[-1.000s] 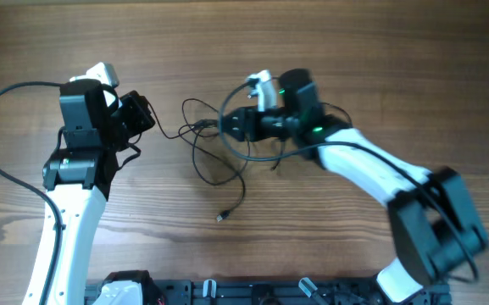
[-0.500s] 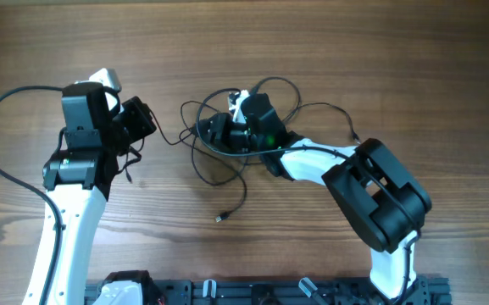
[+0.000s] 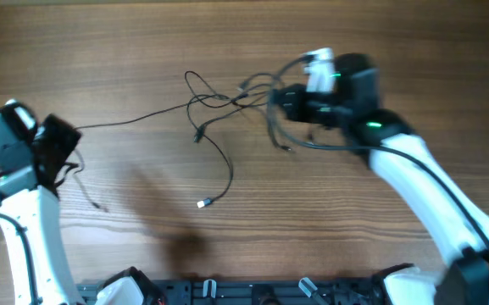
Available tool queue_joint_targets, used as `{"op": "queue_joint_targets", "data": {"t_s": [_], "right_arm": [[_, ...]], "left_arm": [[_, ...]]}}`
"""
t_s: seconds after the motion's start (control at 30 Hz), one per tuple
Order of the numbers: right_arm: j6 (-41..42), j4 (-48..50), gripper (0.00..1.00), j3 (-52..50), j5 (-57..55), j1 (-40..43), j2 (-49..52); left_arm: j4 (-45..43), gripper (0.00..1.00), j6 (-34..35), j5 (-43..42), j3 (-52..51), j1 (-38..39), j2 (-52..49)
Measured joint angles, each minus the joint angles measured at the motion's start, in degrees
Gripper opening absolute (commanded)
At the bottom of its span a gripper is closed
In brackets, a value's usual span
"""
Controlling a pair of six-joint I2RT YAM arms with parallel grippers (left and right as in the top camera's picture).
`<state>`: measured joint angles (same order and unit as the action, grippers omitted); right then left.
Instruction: Untangle cables
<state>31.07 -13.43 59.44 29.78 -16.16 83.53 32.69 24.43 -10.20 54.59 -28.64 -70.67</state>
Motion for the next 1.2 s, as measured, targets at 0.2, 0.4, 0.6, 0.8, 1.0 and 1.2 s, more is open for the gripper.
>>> {"op": "queue_joint_targets", "data": {"t_s": [0.2, 0.4, 0.6, 0.8, 1.0, 1.2], "right_arm": [[-6.8, -21.4, 0.05, -0.2, -15.4, 27.3, -4.5], [-7.4, -21.2, 0.05, -0.2, -20.3, 50.8, -4.5], [-7.6, -20.3, 0.05, -0.2, -16.5, 62.2, -4.1], [-13.6, -19.2, 0.05, -0.2, -6.3, 46.8, -3.7], [-13.4, -16.7, 0.05, -0.2, -5.4, 33.8, -3.7], [-13.4, -16.7, 0.04, -0.2, -5.4, 33.8, -3.6]], "left_arm": [[0.6, 0.04, 2.5, -0.6, 0.0, -10.2, -3.0], [1.1, 0.04, 7.3, 2.0, 0.0, -13.2, -4.1], [1.7, 0.04, 9.9, 0.8, 0.0, -19.5, -4.1], [-0.3, 0.94, 10.6, -11.9, 0.0, -8.3, -4.1], [-8.5, 0.99, 4.9, -14.5, 0.0, 24.0, -5.1], [-19.1, 1.00, 2.4, -13.3, 0.0, 51.9, -20.1]]}}
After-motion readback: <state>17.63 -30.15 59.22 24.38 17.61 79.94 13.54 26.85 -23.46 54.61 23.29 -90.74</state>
